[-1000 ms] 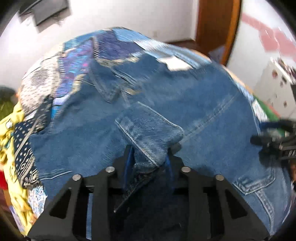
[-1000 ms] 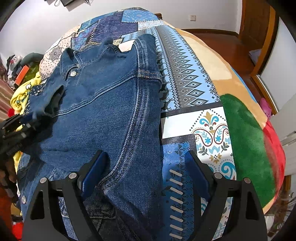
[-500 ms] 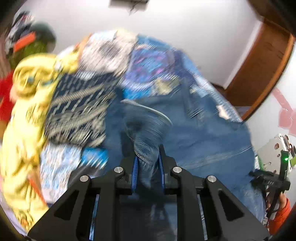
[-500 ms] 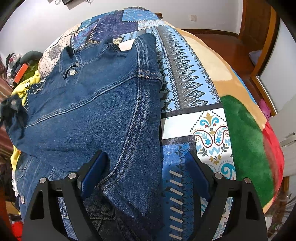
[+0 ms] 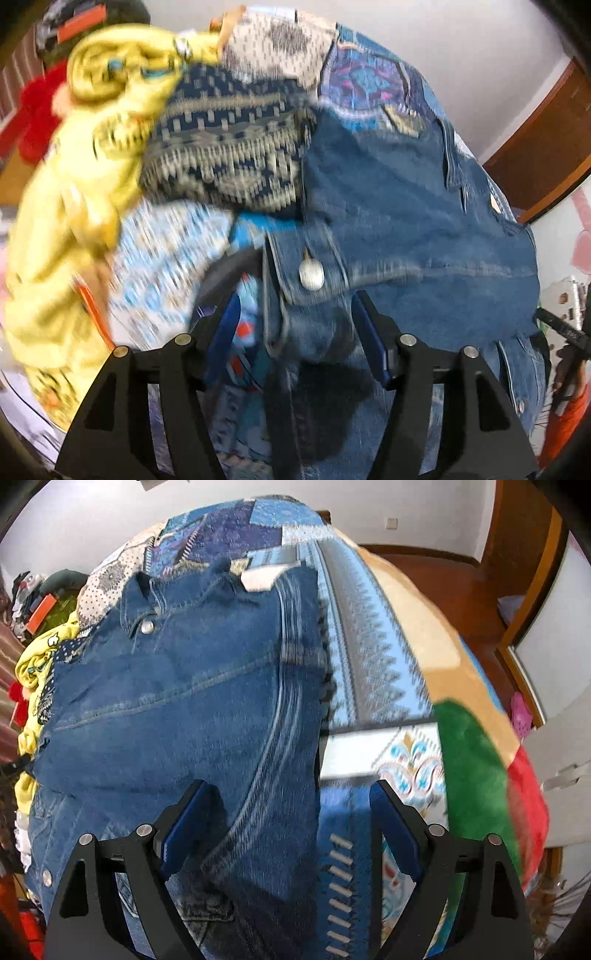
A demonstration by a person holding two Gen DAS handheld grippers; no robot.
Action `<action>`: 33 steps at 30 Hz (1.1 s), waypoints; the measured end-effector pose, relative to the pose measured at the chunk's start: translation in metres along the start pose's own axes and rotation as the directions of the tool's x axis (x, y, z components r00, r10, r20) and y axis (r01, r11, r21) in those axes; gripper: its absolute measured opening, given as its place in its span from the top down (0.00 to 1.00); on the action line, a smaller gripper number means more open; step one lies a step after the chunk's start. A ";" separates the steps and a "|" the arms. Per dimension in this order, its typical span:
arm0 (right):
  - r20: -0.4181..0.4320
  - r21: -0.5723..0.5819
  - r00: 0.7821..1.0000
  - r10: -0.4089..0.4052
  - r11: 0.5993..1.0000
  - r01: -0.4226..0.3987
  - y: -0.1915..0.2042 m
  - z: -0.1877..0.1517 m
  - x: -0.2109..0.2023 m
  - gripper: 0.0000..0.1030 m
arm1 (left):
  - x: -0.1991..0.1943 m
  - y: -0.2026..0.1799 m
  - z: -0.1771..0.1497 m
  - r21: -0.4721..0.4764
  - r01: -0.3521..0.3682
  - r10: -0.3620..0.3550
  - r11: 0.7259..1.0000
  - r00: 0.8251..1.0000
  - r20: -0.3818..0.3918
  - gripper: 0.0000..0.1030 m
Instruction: Fold large clothes
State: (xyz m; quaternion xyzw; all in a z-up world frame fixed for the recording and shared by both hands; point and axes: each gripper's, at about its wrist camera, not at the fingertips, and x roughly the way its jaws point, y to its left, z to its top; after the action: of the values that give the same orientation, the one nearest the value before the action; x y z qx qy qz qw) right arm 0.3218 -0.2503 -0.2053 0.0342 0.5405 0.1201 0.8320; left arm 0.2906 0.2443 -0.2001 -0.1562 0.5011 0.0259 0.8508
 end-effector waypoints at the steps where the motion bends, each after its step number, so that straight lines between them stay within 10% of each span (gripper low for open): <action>1: 0.007 0.001 1.000 0.008 1.000 -0.008 0.000 0.004 -0.002 0.17 | -0.002 0.001 0.007 0.003 0.003 -0.003 1.000 1.000 0.008 0.38; 19: -0.018 0.129 0.986 0.163 0.979 -0.159 -0.027 0.096 0.056 0.17 | 0.109 0.007 0.113 -0.090 0.126 -0.134 0.988 0.987 -0.084 0.35; 21: -0.010 0.142 0.983 0.183 0.973 -0.179 -0.030 0.099 0.062 0.20 | 0.112 0.007 0.118 -0.100 0.170 -0.177 0.980 0.982 -0.070 0.49; 28: -0.034 0.083 0.978 0.208 0.975 -0.205 -0.022 0.108 0.068 0.79 | 0.112 -0.011 0.126 -0.080 0.227 -0.231 0.971 0.972 -0.047 0.87; 33: -0.003 0.063 0.977 0.213 0.975 -0.213 -0.016 0.119 0.061 0.86 | 0.094 -0.018 0.131 -0.054 0.208 -0.209 0.977 0.978 -0.008 0.92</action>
State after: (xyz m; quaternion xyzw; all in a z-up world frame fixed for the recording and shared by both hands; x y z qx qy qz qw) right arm 0.4563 -0.2428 -0.2131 0.1173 0.5412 0.1917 0.8103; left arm 0.4517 0.2550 -0.2177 -0.2305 0.4871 -0.0511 0.8408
